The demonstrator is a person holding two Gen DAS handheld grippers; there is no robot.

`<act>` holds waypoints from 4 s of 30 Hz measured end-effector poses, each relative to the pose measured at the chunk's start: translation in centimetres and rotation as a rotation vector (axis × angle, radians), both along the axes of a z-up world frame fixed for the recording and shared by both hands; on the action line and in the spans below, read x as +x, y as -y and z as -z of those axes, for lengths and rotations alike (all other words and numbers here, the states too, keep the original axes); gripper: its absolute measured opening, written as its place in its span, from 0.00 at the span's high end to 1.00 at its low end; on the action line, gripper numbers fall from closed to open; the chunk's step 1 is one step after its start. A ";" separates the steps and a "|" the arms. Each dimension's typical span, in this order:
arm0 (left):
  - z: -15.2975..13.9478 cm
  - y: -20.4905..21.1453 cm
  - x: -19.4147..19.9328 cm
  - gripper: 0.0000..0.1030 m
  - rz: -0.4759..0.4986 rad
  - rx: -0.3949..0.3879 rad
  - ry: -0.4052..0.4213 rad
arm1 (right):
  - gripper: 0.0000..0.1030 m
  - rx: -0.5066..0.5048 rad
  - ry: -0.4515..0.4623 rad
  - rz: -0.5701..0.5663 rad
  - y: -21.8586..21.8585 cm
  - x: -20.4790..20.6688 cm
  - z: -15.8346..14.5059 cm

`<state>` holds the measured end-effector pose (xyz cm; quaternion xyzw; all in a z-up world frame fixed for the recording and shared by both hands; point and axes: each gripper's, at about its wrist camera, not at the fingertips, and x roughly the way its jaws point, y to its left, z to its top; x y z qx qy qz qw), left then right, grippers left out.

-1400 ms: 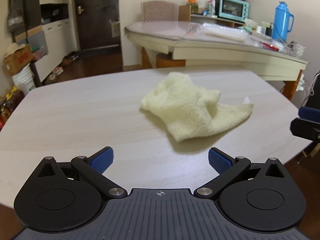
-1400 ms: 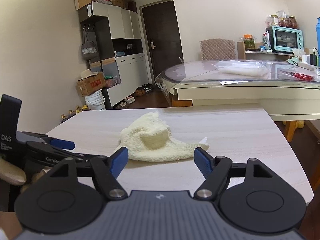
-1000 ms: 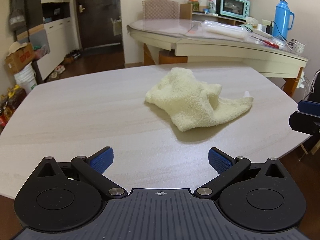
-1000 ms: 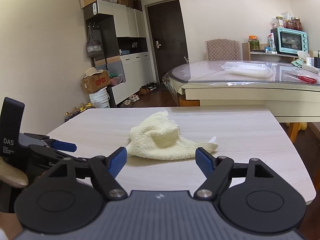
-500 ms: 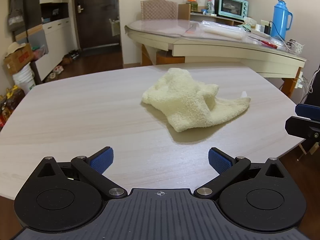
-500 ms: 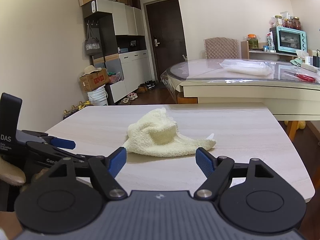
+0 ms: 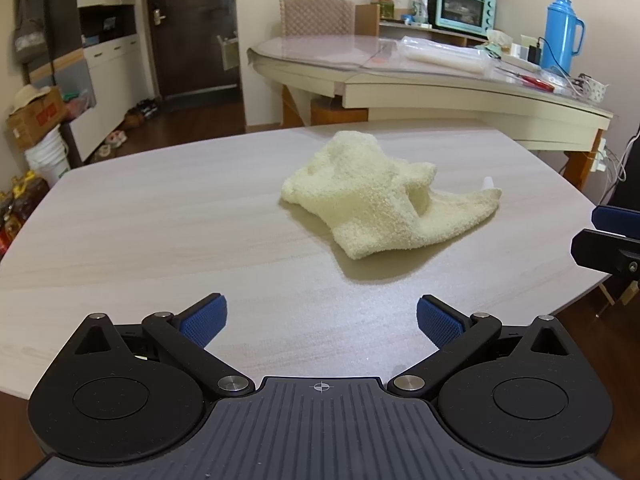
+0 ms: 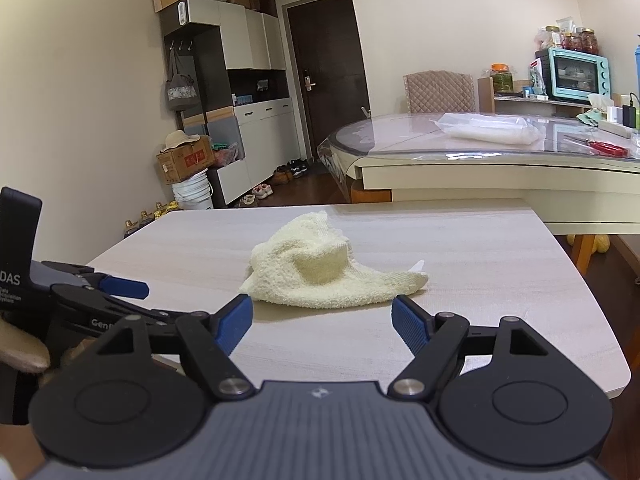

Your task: Fold towel

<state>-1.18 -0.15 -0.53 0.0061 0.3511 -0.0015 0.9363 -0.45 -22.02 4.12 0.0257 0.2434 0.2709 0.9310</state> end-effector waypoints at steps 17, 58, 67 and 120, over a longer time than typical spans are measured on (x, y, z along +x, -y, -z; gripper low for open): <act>0.6 -1.3 3.8 0.00 0.025 0.008 -0.013 | 0.23 -0.029 -0.036 -0.004 -1.9 3.4 0.7; -1.3 -6.9 7.6 0.00 0.403 0.096 0.001 | 0.91 -0.079 -0.032 -0.352 -9.6 10.5 0.9; -3.3 -9.5 6.4 0.00 0.406 0.078 -0.027 | 0.91 -0.264 0.138 -0.533 -14.1 5.4 0.7; -1.5 -9.3 3.7 0.39 0.610 0.089 -0.145 | 0.98 -0.156 -0.007 -0.086 -3.2 7.6 1.7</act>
